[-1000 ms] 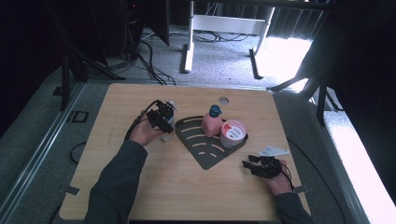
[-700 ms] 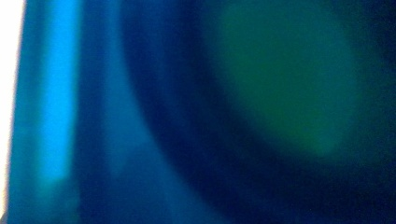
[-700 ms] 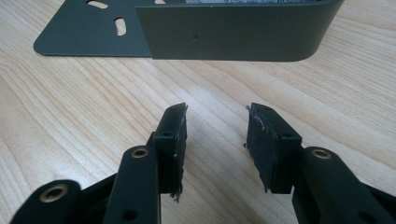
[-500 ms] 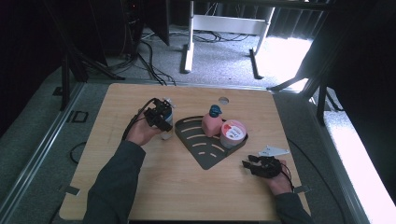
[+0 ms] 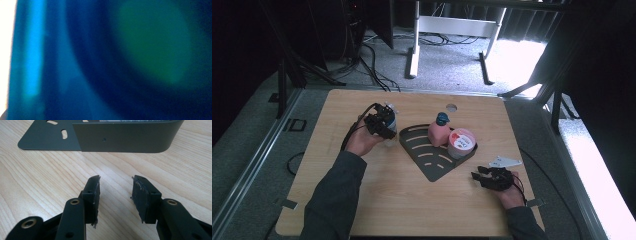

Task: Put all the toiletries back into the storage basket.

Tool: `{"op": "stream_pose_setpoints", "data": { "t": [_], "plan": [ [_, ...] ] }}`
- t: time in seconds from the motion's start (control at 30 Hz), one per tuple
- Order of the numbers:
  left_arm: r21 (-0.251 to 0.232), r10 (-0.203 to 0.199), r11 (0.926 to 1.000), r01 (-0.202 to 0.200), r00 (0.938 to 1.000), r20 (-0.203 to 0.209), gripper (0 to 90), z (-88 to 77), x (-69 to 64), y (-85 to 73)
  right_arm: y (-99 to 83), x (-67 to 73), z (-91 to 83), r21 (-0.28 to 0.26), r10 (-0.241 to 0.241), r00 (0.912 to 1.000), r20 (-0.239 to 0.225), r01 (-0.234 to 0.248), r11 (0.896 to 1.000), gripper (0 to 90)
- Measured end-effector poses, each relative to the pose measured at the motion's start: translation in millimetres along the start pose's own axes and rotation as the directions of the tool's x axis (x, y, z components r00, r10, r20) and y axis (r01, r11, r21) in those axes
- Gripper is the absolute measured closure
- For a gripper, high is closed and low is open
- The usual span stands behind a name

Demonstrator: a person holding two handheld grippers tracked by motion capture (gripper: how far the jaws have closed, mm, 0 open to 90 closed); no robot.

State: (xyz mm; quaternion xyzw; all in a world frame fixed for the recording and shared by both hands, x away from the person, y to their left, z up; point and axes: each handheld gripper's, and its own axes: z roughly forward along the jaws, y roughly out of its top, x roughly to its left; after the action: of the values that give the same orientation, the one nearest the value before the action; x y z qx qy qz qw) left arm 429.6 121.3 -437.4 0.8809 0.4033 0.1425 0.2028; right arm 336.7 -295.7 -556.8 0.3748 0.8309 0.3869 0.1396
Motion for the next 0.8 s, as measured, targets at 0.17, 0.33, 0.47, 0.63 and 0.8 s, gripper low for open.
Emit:
{"op": "stream_pose_setpoints", "data": {
  "t": [0.17, 0.33, 0.47, 0.63, 0.8],
  "plan": [
    [-0.007, 0.013, 0.9999, -0.013, 0.9999, 0.0, 55.2, -4.7, -2.4, 3.8, 0.0, -0.1, 0.0, 0.0, 0.0, 1.0, -0.001, 0.0, 1.0, 57.2],
    [-0.017, 0.018, 0.9997, -0.017, 0.9998, 0.006, 55.2, -6.8, -4.8, 5.3, 0.0, -0.1, 0.0, 0.0, 0.0, 1.0, 0.0, 0.0, 1.0, 57.2],
    [-0.02, 0.019, 0.9996, -0.019, 0.9998, 0.009, 55.2, -7.5, -5.5, 8.0, 0.0, -0.2, 0.0, 0.0, 0.0, 1.0, -0.001, 0.0, 1.0, 57.2],
    [-0.031, 0.027, 0.9992, -0.027, 0.9996, 0.003, 55.2, -11.6, -7.5, 13.4, 0.0, -0.2, 0.0, 0.0, 0.001, 1.0, -0.001, -0.001, 1.0, 57.2],
    [-0.041, 0.04, 0.9984, -0.04, 0.9992, 0.005, 55.2, -14.0, -11.3, 18.4, 0.1, -0.1, 0.0, 0.0, 0.0, 1.0, 0.0, 0.0, 1.0, 57.2]
  ]
}}
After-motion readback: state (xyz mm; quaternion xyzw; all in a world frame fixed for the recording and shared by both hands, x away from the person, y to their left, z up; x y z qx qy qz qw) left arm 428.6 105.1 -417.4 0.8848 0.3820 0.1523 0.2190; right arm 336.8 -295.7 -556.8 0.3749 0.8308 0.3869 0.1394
